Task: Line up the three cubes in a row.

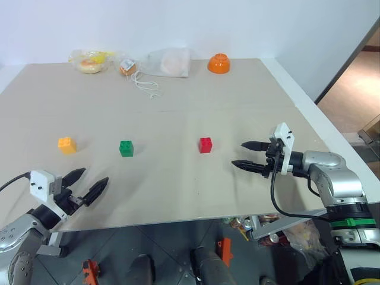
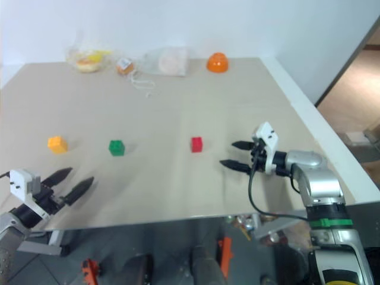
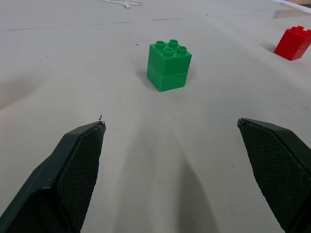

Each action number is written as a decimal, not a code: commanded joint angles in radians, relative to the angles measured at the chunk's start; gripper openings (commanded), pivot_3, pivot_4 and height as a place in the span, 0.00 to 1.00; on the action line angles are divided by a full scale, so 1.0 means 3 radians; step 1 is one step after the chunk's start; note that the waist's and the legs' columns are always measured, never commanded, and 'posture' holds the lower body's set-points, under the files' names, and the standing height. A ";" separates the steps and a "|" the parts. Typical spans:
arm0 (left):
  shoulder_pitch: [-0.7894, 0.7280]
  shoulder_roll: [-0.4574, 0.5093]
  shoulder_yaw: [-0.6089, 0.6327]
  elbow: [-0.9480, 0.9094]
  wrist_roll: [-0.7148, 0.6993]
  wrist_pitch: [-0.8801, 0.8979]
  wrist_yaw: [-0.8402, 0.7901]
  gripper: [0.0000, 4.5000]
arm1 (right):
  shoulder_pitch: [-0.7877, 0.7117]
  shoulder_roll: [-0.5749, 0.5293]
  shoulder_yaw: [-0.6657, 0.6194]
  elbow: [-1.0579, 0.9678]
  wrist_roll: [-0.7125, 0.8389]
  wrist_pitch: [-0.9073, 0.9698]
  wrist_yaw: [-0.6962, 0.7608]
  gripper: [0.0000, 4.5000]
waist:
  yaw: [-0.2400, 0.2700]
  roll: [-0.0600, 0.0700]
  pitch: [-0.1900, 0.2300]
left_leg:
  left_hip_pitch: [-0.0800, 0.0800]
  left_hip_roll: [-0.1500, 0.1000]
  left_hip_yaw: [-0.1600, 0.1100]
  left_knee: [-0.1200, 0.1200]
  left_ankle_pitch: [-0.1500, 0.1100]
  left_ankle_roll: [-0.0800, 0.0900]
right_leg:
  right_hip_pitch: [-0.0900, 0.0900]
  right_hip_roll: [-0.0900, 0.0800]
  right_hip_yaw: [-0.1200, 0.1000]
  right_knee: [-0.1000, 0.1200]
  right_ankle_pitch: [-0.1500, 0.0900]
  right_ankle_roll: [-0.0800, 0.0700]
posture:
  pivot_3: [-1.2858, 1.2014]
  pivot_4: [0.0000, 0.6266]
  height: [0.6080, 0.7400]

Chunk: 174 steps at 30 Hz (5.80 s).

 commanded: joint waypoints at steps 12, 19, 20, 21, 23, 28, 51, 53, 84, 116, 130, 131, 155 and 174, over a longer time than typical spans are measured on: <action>-0.0311 0.0187 -0.0237 -0.0344 -0.0003 0.0111 -0.0123 1.00 | -0.0131 0.0188 0.0083 0.0083 -0.0176 -0.0221 -0.0123 0.99 | 0.0001 0.0000 0.0000 | -0.0001 0.0000 0.0000 -0.0001 0.0000 0.0000 | 0.0000 0.0000 0.0000 0.0000 0.0002 0.0001 | 0.52 0.24 1.00; -0.0574 0.0462 -0.0578 -0.0495 -0.0145 0.0263 -0.0661 1.00 | -0.0466 0.0217 0.0262 0.0638 -0.0416 -0.0595 0.0039 0.99 | -0.0002 0.0000 0.0000 | 0.0002 0.0000 0.0001 0.0002 0.0000 0.0000 | 0.0002 0.0001 0.0000 0.0000 0.0004 -0.0001 | 0.52 0.24 1.00; -0.0651 0.0493 -0.0667 -0.0492 -0.0150 0.0276 -0.0747 1.00 | -0.0570 0.0251 0.0296 0.0802 -0.0459 -0.0674 0.0078 0.99 | -0.0004 0.0000 0.0000 | 0.0002 0.0000 0.0002 0.0002 0.0001 0.0000 | 0.0002 0.0001 0.0000 0.0000 0.0004 -0.0001 | 0.52 0.24 1.00; -0.0717 0.0504 -0.0732 -0.0482 -0.0155 0.0281 -0.0810 1.00 | -0.0657 0.0286 0.0325 0.0942 -0.0494 -0.0739 0.0106 0.99 | -0.0004 0.0000 0.0000 | 0.0003 0.0000 0.0003 0.0002 0.0001 0.0000 | 0.0002 0.0001 0.0001 0.0000 0.0004 -0.0001 | 0.52 0.24 1.00; -0.0828 0.0479 -0.0821 -0.0454 -0.0179 0.0286 -0.0884 1.00 | -0.0804 0.0366 0.0393 0.1198 -0.0577 -0.0882 0.0145 0.99 | -0.0014 0.0000 0.0000 | 0.0002 0.0000 0.0003 0.0002 0.0001 0.0000 | 0.0002 0.0001 0.0001 0.0000 0.0005 -0.0001 | 0.52 0.24 1.00; -0.0986 0.0404 -0.0991 -0.0467 -0.0272 0.0319 -0.0998 1.00 | -0.1126 0.0566 0.0528 0.1734 -0.0730 -0.1157 0.0316 0.99 | -0.0022 0.0000 0.0000 | 0.0002 0.0001 0.0000 -0.0002 0.0000 0.0001 | 0.0002 0.0002 0.0000 0.0000 0.0011 0.0012 | 0.52 0.24 1.00; -0.0809 0.0437 -0.0966 -0.0748 -0.0304 0.0341 -0.0951 1.00 | -0.1527 0.0970 0.0412 0.2406 -0.0877 -0.1741 0.0361 0.99 | -0.0061 0.0001 0.0000 | 0.0002 0.0001 -0.0004 0.0000 0.0000 0.0001 | 0.0003 0.0002 -0.0001 0.0001 0.0014 0.0013 | 0.52 0.24 1.00; -0.0820 0.0432 -0.0952 -0.0748 -0.0313 0.0354 -0.0938 1.00 | -0.1560 0.1010 0.0393 0.2439 -0.0891 -0.1770 0.0339 0.99 | -0.0063 0.0001 0.0000 | 0.0002 0.0001 -0.0004 0.0000 0.0000 0.0002 | 0.0004 0.0002 -0.0001 0.0001 0.0014 0.0014 | 0.52 0.24 1.00; -0.0468 0.0551 -0.0521 -0.0745 -0.0431 0.0301 -0.0978 1.00 | -0.1718 0.1106 0.0356 0.2486 -0.0760 -0.1472 0.0889 0.27 | -0.0077 0.0002 0.0001 | 0.0002 0.0001 -0.0005 -0.0001 0.0000 0.0001 | 0.0004 0.0002 -0.0002 0.0001 0.0013 0.0012 | 0.52 0.24 1.00; -0.0503 0.0753 -0.0229 0.0188 -0.0286 -0.0063 -0.1786 1.00 | -0.1250 0.1114 0.0605 0.1964 -0.0787 -0.1904 0.1192 0.27 | -0.0079 0.0005 0.0003 | 0.0002 0.0005 -0.0006 -0.0001 0.0000 0.0001 | 0.0001 0.0003 -0.0007 0.0003 0.0003 -0.0006 | 0.52 0.24 1.00; -0.0669 0.0541 -0.0325 0.0463 0.0046 -0.0620 -0.1720 1.00 | -0.1317 0.1118 0.0586 0.2004 -0.0751 -0.1864 0.1240 0.27 | -0.0078 0.0004 0.0002 | 0.0002 0.0005 -0.0005 -0.0001 0.0000 0.0001 | 0.0001 0.0003 -0.0006 0.0004 0.0009 0.0003 | 0.52 0.24 1.00; -0.0670 0.0537 -0.0325 0.0462 0.0046 -0.0620 -0.1718 1.00 | -0.1323 0.1117 0.0587 0.2008 -0.0748 -0.1856 0.1254 0.27 | -0.0079 0.0004 0.0003 | 0.0002 0.0005 -0.0006 -0.0001 0.0000 0.0001 | 0.0001 0.0003 -0.0007 0.0004 0.0010 0.0005 | 0.52 0.24 1.00; -0.0278 0.0586 -0.0434 0.0190 0.0349 -0.0063 -0.0867 1.00 | -0.1496 0.0821 0.0626 0.2052 -0.0860 -0.1925 0.1470 0.99 | -0.0078 0.0005 0.0003 | 0.0003 0.0003 -0.0005 -0.0001 0.0000 0.0001 | 0.0002 0.0001 -0.0006 0.0005 0.0008 0.0003 | 0.52 0.24 1.00; -0.0843 -0.0117 -0.0673 0.0269 0.0628 0.0489 0.0528 1.00 | -0.1211 0.0604 0.0312 0.0588 -0.0258 -0.0967 0.1006 0.99 | -0.0055 0.0004 0.0002 | 0.0004 0.0000 -0.0010 0.0000 0.0000 0.0001 | 0.0002 0.0001 -0.0006 0.0015 0.0008 0.0010 | 0.52 0.24 1.00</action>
